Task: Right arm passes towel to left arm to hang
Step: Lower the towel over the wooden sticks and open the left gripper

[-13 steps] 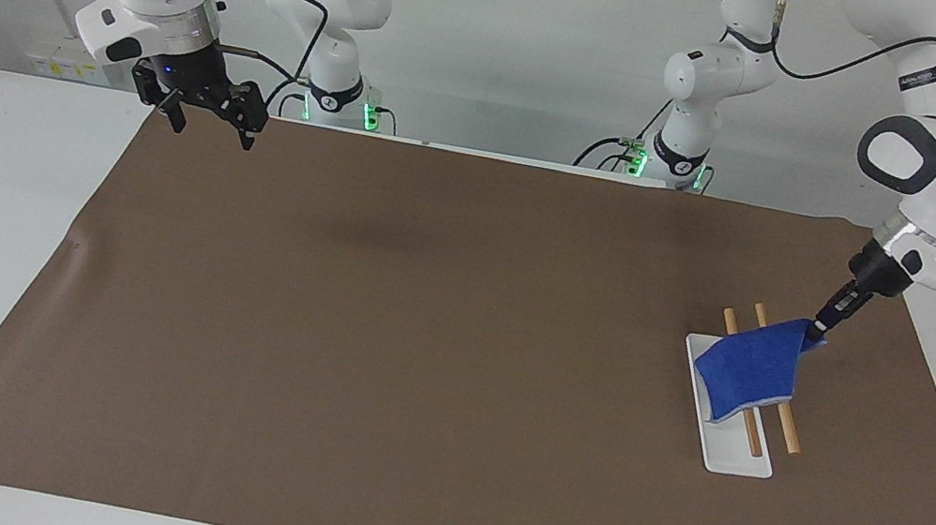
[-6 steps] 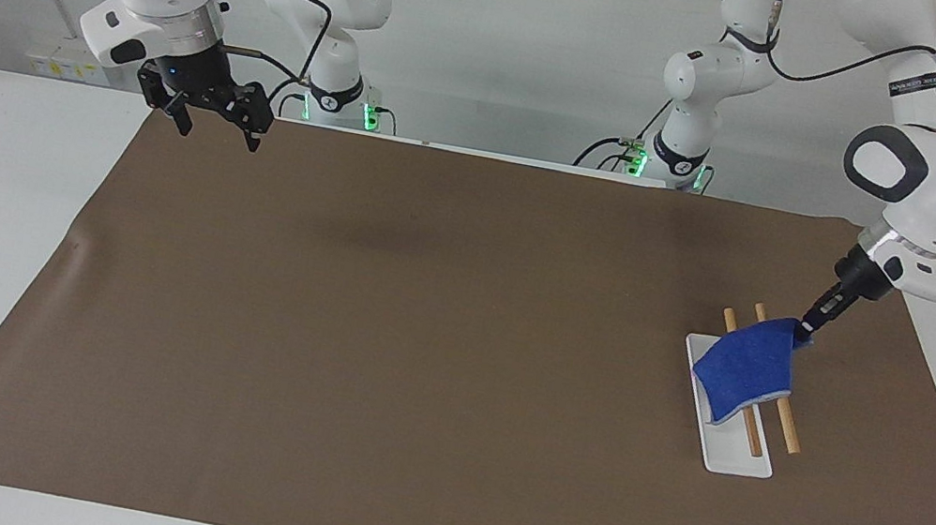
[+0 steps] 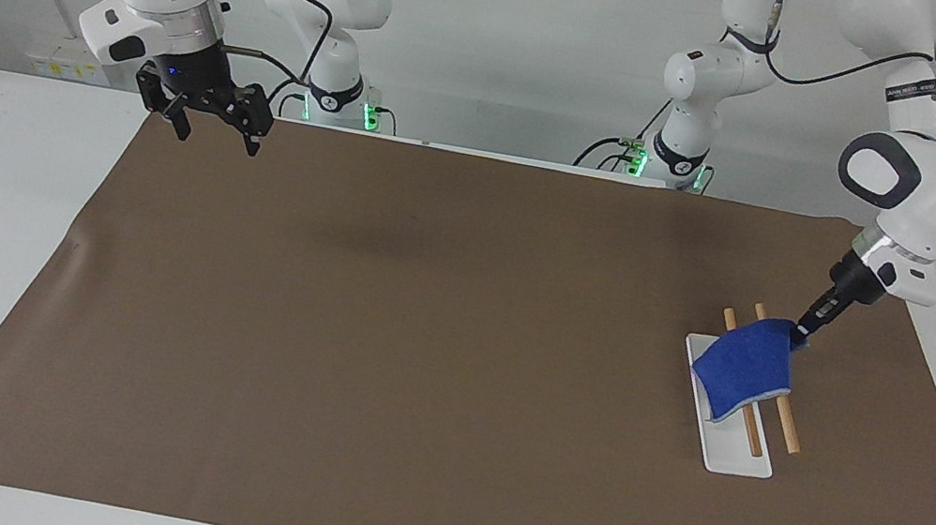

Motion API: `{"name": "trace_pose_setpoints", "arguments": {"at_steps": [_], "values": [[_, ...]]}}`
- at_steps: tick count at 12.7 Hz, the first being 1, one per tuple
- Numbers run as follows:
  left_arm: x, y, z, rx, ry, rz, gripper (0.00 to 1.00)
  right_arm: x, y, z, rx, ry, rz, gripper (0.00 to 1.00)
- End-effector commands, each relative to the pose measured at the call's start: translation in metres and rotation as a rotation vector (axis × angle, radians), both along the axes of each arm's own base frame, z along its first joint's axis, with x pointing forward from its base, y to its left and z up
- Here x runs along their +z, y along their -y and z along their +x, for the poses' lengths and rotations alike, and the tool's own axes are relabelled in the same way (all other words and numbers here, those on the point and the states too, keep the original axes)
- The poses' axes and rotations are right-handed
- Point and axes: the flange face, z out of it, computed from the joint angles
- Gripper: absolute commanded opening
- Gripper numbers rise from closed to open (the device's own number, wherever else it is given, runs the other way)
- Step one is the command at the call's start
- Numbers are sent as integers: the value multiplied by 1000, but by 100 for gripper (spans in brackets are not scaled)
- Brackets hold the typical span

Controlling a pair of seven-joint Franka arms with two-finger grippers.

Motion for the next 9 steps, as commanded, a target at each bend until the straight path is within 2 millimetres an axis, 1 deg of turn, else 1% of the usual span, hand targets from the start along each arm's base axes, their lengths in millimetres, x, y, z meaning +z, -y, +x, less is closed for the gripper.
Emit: {"name": "trace_pose_setpoints", "arguments": {"at_steps": [1,2,3,4,5,7,9], "values": [[-5,-5,-3,-21,14,31,24,3,1,-2,16,33,20,100],[-5,-9,-3,-64,26,44,29,3,0,-2,16,35,20,100],[-5,-11,-4,-116,38,58,30,3,-1,-2,14,35,20,100],[-6,-14,-4,-141,42,64,30,3,0,-2,13,35,20,100],[-6,-23,-6,-126,41,64,31,2,0,-1,13,33,22,100],[-6,-25,-6,-140,44,68,31,2,-1,-2,17,32,22,100],[-8,-28,-5,-203,43,73,31,2,0,-2,17,27,20,100]]}}
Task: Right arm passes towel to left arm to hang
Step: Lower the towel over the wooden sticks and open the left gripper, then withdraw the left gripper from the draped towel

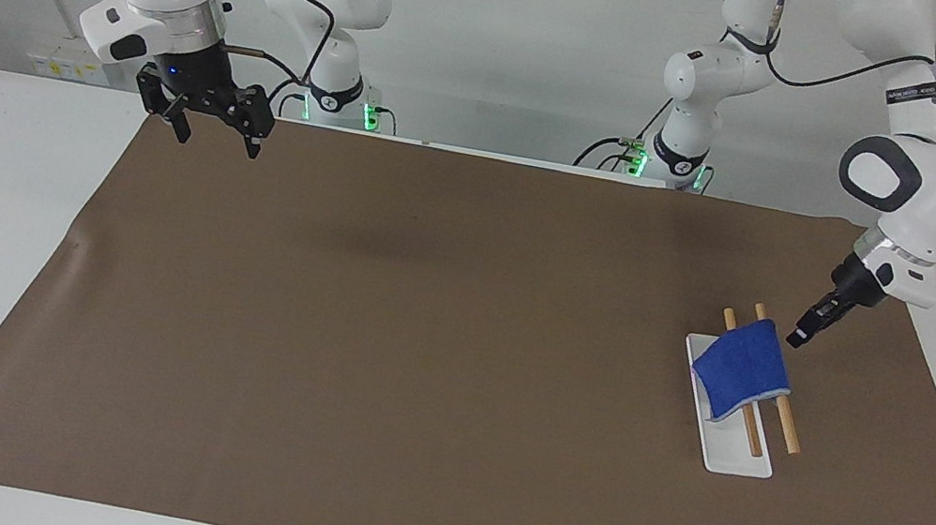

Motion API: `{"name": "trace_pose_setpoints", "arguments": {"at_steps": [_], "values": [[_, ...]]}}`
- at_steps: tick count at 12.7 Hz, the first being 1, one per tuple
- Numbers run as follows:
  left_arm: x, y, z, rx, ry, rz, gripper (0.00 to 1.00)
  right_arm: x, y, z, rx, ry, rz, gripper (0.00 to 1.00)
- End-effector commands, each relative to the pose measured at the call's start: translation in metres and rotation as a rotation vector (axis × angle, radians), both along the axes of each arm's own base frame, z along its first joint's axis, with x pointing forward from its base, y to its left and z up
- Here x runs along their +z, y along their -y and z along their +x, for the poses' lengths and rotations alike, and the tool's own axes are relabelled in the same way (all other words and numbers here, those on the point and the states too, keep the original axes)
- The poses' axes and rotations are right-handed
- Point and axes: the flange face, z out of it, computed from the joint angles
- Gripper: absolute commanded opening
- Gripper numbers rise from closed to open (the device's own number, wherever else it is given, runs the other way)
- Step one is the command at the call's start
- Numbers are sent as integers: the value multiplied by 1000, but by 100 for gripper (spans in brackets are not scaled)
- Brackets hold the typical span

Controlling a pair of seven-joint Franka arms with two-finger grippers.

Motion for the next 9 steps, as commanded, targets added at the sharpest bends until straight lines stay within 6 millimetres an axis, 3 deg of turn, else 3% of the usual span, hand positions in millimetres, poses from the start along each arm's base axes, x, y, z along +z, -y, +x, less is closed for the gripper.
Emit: {"name": "trace_pose_setpoints", "arguments": {"at_steps": [1,5,9], "values": [[-1,-8,0,-66,-4,22,30,0,2,-5,13,3,21,100],[26,-11,22,-218,-99,120,29,0,6,-5,5,0,21,100],[73,-8,51,-282,-174,81,29,0,6,-5,5,0,21,100]]}}
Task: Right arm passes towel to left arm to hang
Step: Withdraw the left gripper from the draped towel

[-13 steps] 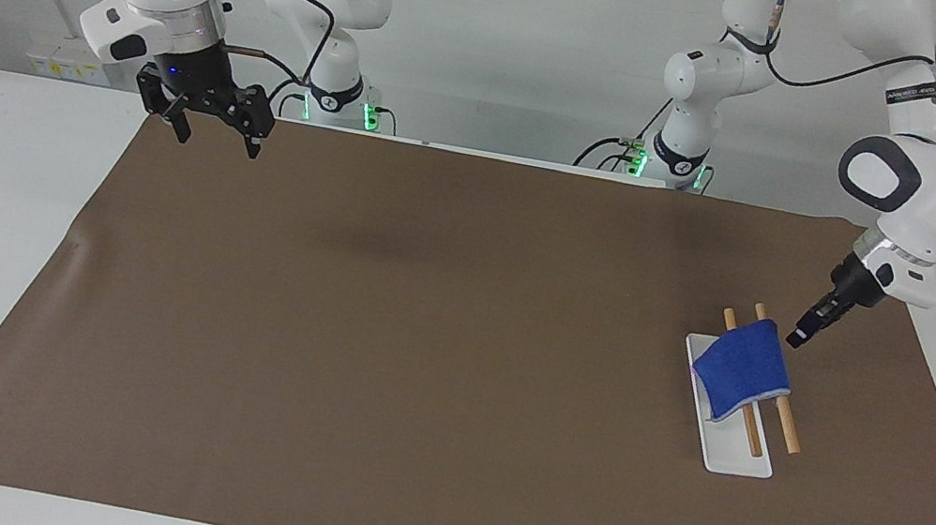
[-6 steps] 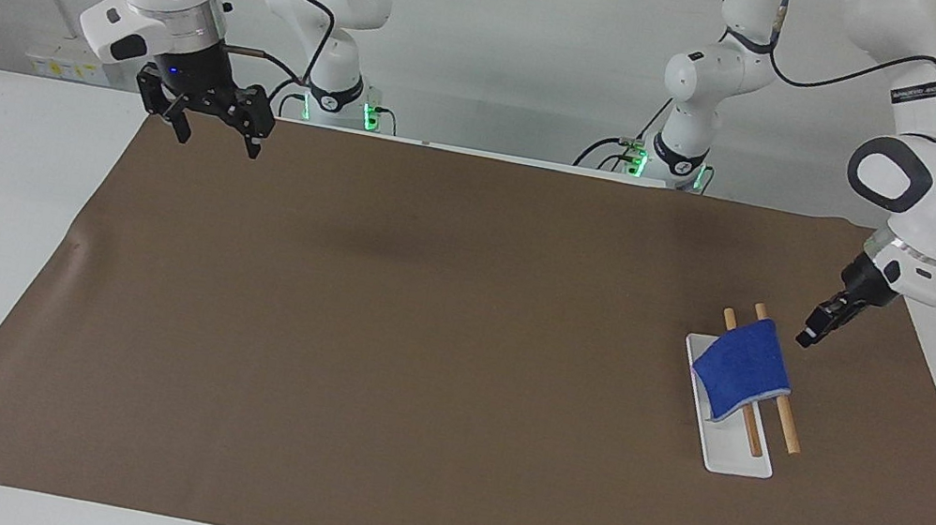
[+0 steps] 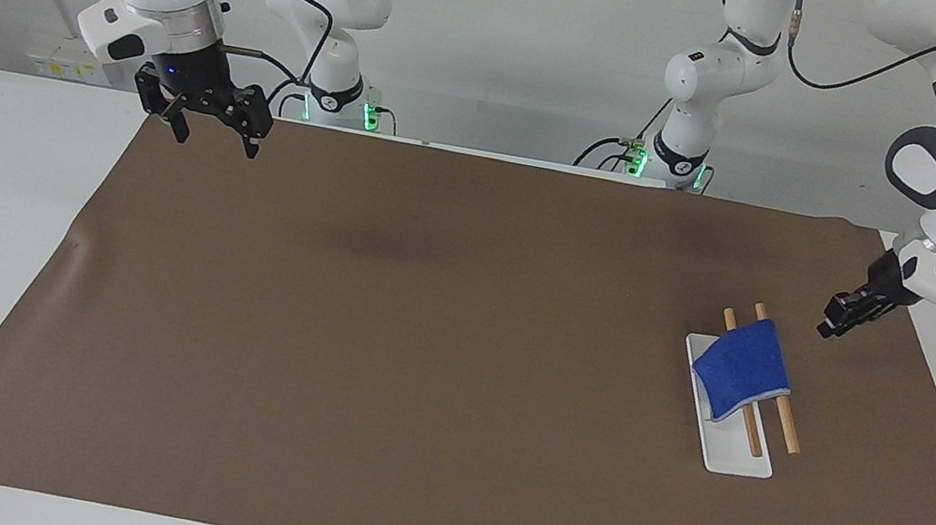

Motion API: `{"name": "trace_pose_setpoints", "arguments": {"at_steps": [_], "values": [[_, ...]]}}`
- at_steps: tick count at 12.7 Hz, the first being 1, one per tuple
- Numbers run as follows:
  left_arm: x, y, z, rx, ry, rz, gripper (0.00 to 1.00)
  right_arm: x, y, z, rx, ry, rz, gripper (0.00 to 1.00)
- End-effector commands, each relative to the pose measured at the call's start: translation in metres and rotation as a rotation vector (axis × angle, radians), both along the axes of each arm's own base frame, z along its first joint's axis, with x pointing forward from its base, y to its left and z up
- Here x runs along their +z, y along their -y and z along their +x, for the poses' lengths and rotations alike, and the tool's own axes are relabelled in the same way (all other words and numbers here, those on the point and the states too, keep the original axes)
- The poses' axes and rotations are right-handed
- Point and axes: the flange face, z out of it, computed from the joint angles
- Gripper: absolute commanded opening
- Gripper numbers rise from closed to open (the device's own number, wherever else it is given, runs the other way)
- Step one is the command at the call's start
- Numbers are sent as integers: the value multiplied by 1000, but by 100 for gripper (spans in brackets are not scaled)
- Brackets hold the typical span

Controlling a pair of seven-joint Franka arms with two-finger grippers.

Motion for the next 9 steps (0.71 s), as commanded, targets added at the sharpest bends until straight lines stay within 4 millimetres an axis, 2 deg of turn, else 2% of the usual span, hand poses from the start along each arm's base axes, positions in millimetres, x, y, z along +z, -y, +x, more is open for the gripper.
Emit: {"name": "trace_pose_setpoints", "arguments": {"at_steps": [1,3,9], "values": [[27,1,24,-87,-72,47,28,0,4,-5,9,1,21,100],[47,31,34,-173,-105,98,28,0,4,-5,9,1,21,100],[95,87,36,-278,-151,110,26,0,4,-5,9,1,21,100]]}}
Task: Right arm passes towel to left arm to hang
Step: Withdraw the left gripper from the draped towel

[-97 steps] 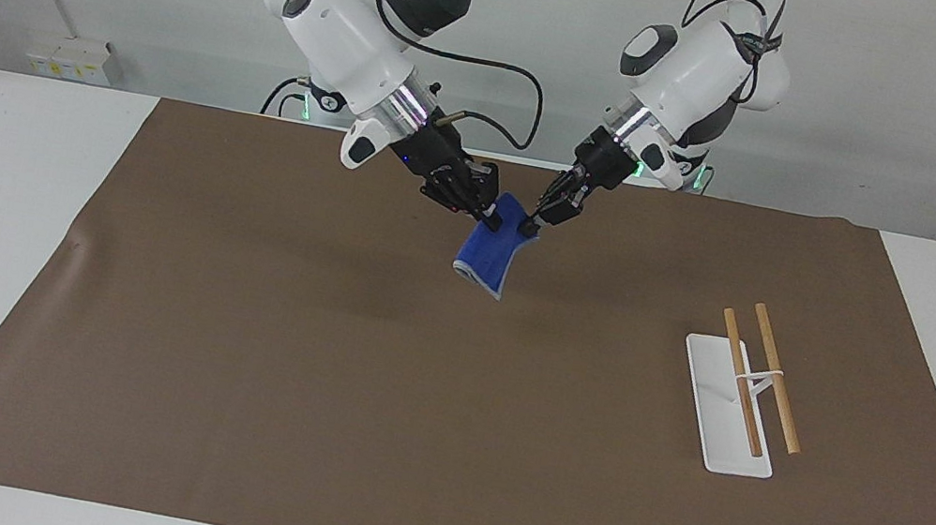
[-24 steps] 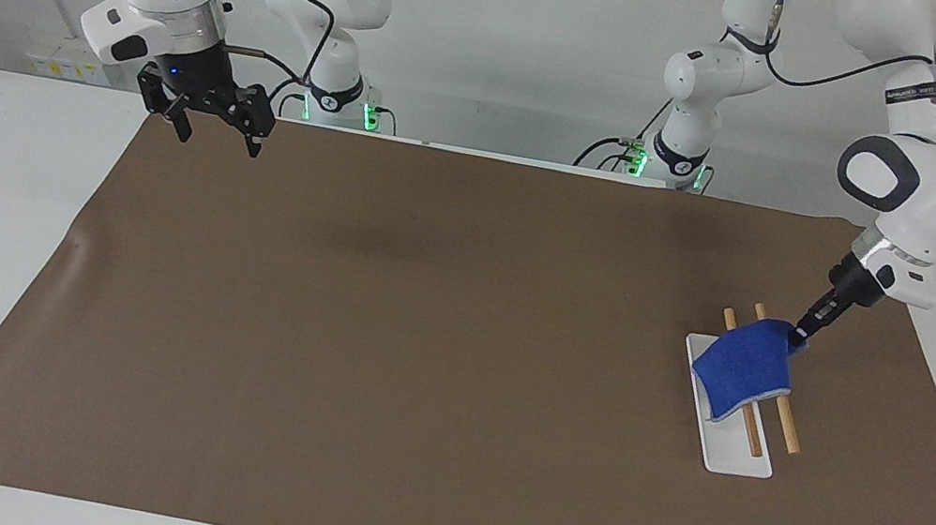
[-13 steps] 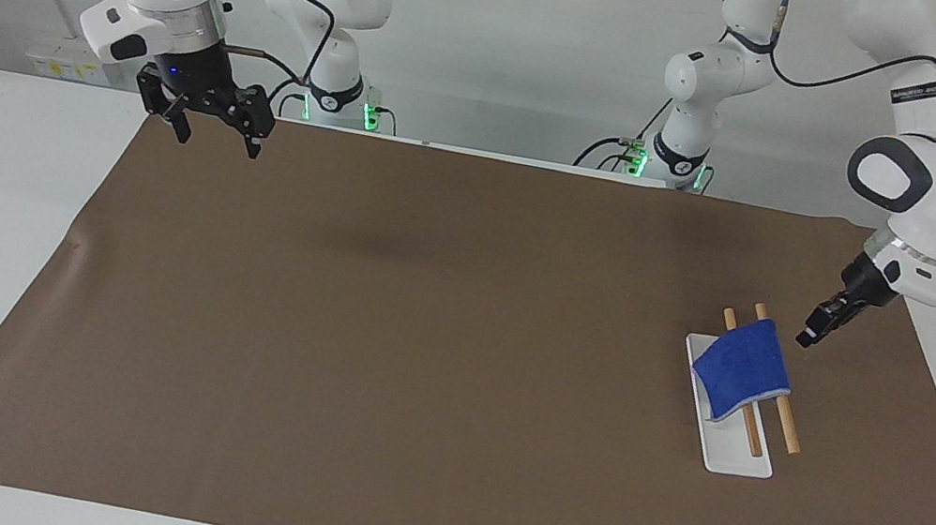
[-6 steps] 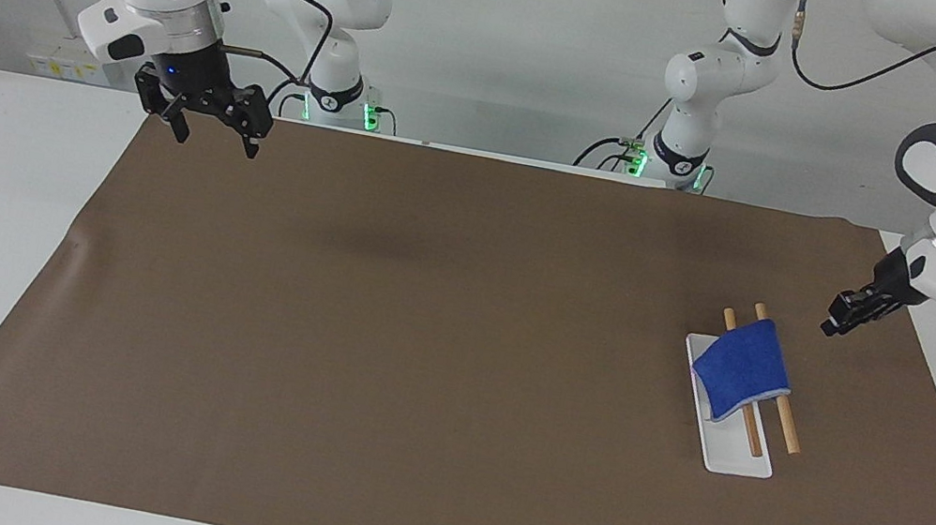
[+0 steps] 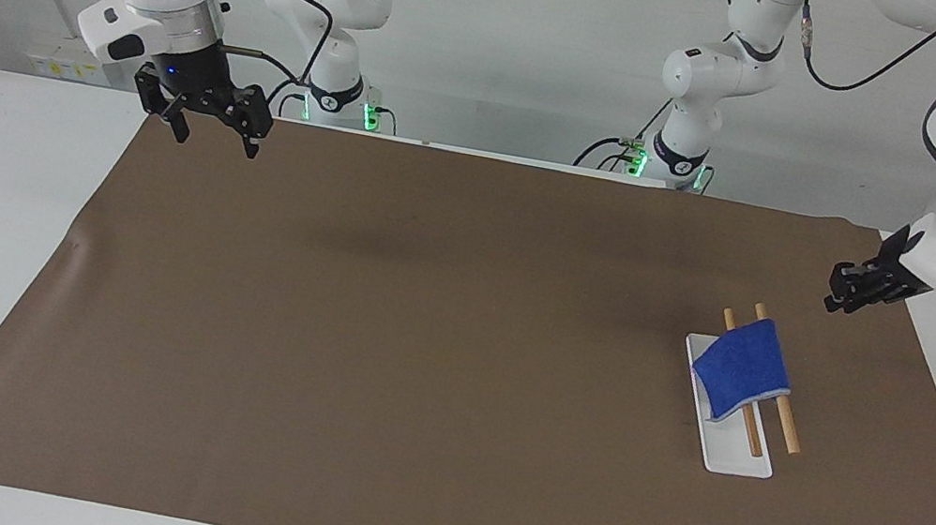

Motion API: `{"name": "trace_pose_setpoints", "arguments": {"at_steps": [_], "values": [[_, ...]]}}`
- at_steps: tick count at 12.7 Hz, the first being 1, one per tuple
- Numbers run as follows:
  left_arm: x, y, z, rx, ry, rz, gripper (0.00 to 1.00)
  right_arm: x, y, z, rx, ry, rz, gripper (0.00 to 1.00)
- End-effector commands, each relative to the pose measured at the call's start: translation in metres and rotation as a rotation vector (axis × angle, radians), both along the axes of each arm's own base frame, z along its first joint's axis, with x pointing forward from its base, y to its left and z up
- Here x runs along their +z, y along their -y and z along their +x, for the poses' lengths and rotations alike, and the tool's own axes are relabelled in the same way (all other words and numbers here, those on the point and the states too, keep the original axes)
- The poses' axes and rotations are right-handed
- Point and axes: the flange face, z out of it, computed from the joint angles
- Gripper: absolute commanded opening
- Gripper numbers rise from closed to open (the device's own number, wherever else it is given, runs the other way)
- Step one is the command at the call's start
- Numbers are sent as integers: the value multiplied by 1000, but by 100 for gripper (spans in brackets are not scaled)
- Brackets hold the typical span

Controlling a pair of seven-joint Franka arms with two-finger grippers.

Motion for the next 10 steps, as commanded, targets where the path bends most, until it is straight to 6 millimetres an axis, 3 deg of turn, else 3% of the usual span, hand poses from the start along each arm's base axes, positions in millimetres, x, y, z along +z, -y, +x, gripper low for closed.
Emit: {"name": "trace_pose_setpoints", "arguments": {"at_steps": [1,8,10], "values": [[18,22,4,-48,-38,19,26,0,4,-5,9,1,21,100],[47,81,-8,-138,-82,21,24,0,4,-5,9,1,21,100],[54,101,-11,-96,-85,31,24,0,4,-5,9,1,19,100]]}}
